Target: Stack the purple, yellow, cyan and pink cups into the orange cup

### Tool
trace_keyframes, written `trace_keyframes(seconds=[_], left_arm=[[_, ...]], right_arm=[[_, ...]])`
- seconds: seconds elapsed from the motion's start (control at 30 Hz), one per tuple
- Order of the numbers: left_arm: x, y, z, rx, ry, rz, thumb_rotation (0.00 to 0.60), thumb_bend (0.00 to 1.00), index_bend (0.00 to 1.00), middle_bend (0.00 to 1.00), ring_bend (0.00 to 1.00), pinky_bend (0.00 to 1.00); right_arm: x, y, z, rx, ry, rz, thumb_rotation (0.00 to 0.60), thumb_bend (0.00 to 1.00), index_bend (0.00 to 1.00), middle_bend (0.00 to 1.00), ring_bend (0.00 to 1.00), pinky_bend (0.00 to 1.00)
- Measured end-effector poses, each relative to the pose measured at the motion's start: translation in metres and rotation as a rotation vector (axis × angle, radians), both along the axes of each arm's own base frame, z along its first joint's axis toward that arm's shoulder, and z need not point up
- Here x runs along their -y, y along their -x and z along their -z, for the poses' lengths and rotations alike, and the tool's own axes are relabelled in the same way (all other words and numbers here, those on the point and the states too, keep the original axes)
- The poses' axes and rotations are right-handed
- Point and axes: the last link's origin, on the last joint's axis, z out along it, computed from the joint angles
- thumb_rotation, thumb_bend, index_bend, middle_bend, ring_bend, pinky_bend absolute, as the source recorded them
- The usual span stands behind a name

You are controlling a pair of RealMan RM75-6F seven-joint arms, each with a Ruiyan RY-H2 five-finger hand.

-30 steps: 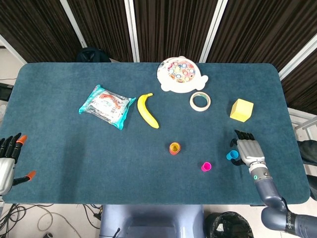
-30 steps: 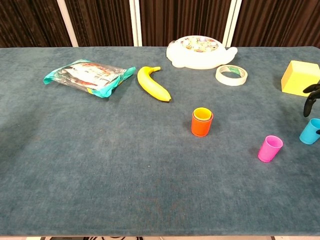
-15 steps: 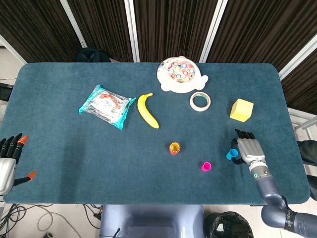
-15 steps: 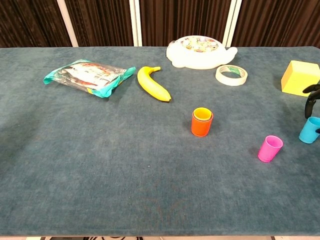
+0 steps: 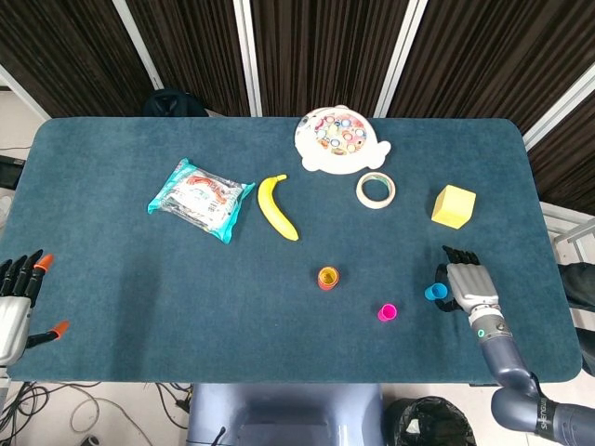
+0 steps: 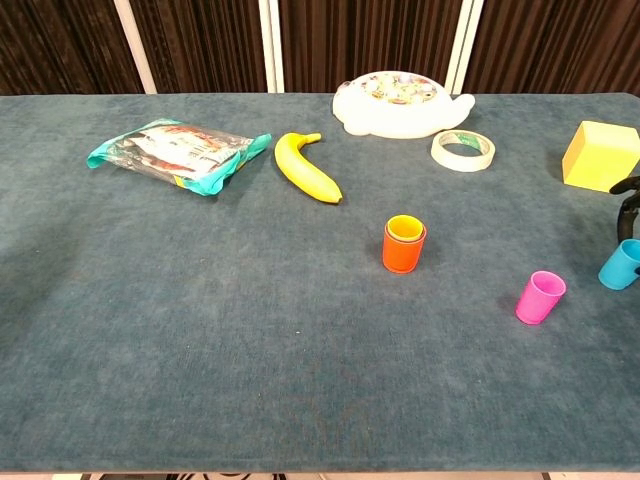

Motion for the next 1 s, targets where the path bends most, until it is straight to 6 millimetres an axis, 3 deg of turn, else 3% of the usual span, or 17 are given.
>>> trace_keyframes(seconds=[0.2, 0.4, 0.7, 1.0], left_arm=[[0.0, 0.0, 0.0, 0.002, -0.001, 0.001, 0.6, 0.0, 0.0, 0.0, 0.0, 0.04], [0.0, 0.0, -0.002, 0.005, -0.006, 0.001, 0.6, 0.0, 0.0, 0.0, 0.0, 0.04], [0.0, 0.0, -0.002, 0.008, -0.007, 0.001, 0.6, 0.0, 0.0, 0.0, 0.0, 0.04], [-0.001, 0.001, -0.006, 0.015, -0.016, -0.002, 0.6, 0.0, 0.0, 0.0, 0.0, 0.04]], right_arm=[[0.005, -0.009, -0.004, 0.011, 0.015, -0.02, 0.6, 0.37, 0.52, 0.0, 0.02, 0.02], [0.017, -0.03, -0.011, 0.044, 0.029, -0.056, 0.6, 0.37, 0.52, 0.0, 0.02, 0.02], [0.04, -0.086, -0.013, 0.165, -0.018, -0.097, 0.6, 0.39, 0.52, 0.0, 0.02, 0.02], [0.051, -0.151, 0.004, 0.244, -0.095, -0.185, 0.6, 0.39, 0.52, 0.0, 0.02, 0.02]])
